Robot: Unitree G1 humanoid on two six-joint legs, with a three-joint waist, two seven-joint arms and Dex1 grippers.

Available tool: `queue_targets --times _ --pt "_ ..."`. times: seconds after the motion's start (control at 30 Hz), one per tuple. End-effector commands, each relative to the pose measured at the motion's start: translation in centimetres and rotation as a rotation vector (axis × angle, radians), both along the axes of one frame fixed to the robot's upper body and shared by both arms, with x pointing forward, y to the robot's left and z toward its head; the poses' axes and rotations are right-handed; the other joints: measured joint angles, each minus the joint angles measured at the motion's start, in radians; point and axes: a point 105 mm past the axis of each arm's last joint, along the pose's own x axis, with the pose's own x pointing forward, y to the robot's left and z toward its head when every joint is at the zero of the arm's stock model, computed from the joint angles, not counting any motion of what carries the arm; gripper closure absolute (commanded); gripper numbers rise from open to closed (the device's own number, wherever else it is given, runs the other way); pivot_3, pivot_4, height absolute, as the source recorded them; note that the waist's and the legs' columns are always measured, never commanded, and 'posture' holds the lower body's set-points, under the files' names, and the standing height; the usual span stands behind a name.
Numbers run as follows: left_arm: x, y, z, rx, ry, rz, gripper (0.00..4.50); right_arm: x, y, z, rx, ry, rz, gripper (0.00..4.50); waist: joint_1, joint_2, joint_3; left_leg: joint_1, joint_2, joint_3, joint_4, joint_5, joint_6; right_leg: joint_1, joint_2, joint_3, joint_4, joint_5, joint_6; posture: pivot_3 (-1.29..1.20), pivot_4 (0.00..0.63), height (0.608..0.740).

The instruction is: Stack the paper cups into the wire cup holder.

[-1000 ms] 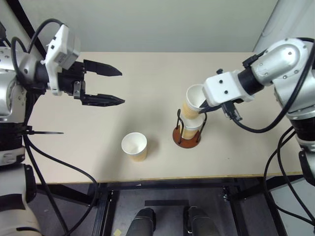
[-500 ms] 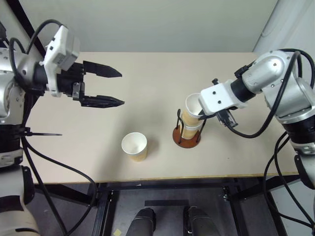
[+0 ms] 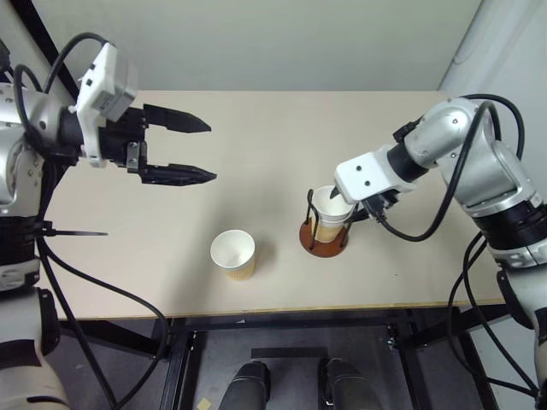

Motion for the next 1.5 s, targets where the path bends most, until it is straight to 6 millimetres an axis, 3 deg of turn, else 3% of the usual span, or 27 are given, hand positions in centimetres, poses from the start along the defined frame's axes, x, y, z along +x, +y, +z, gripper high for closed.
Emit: queue_targets --times 0.03,0.07,0.13,0.2,0.3,0.43,0.67,0.9,1.5 --pt "-0.5 0.1 1.1 -0.008 -0.047 -0.003 0.0 1.4 0.4 3.9 0.155 -0.15 -0.058 0.39 0.0 0.0 0.0 0.0 0.0 0.0 0.0 0.0 0.0 0.0 0.0 0.0 0.0 0.0 0.0 0.0 0.15 0.74" --pt "-0.4 0.2 1.1 -0.007 -0.044 0.002 0.0 1.7 0.4 4.9 0.2 -0.176 -0.075 0.04 -0.001 0.0 0.0 0.0 0.0 0.0 0.0 0.0 0.0 0.0 0.0 0.0 0.0 0.0 0.0 0.0 0.15 0.74" --pt "-0.3 0.5 0.9 0.0 -0.04 0.013 0.0 1.4 0.6 6.1 0.27 -0.182 -0.078 0.04 0.001 0.0 0.0 0.0 0.0 0.0 0.0 0.0 0.0 -0.001 0.0 0.0 0.0 0.001 -0.001 0.0 0.15 0.74" --pt "-0.1 1.0 0.7 0.019 -0.041 0.028 0.0 -0.3 1.0 6.5 0.329 -0.111 -0.048 0.04 0.002 0.0 0.0 0.0 0.0 0.0 0.0 0.0 0.0 -0.001 0.0 0.0 0.0 0.001 -0.001 0.0 0.15 0.74" --pt "0.2 1.7 0.2 0.055 -0.042 0.054 0.0 -2.8 1.8 6.1 0.365 0.001 -0.005 0.04 0.001 0.0 0.0 -0.001 0.0 0.0 -0.002 -0.001 -0.001 -0.001 0.0 0.0 -0.001 0.0 -0.003 0.0 0.15 0.74" --pt "0.6 4.1 -0.4 0.108 -0.038 0.135 0.0 -4.5 2.6 4.5 0.35 0.061 0.015 0.04 -0.001 0.0 0.0 0.0 0.0 0.0 -0.002 -0.001 -0.002 -0.001 0.0 0.0 -0.001 -0.002 -0.003 0.0 0.15 0.74" --pt "0.2 6.3 -2.8 0.277 -0.01 0.161 0.0 -4.3 4.5 1.7 0.286 0.042 0.066 0.04 -0.005 0.0 0.0 0.001 0.0 0.0 -0.001 -0.001 -0.002 -0.001 0.001 0.0 0.002 -0.001 -0.003 0.0 0.15 0.74" --pt "0.1 6.1 -2.0 0.259 -0.022 0.157 0.0 -4.6 7.6 -1.0 0.227 0.033 0.187 0.04 -0.008 0.0 0.0 0.0 0.0 0.0 0.001 -0.001 -0.002 -0.003 0.001 0.0 0.006 -0.001 -0.004 0.0 0.15 0.74" --pt "0.0 5.3 -2.0 0.244 -0.025 0.146 0.0 -5.1 11.8 -5.0 0.102 -0.05 0.395 0.04 -0.011 -0.001 -0.001 -0.001 0.0 0.0 0.0 -0.001 -0.003 -0.005 0.001 0.0 0.007 -0.001 -0.006 0.0 0.15 0.74"
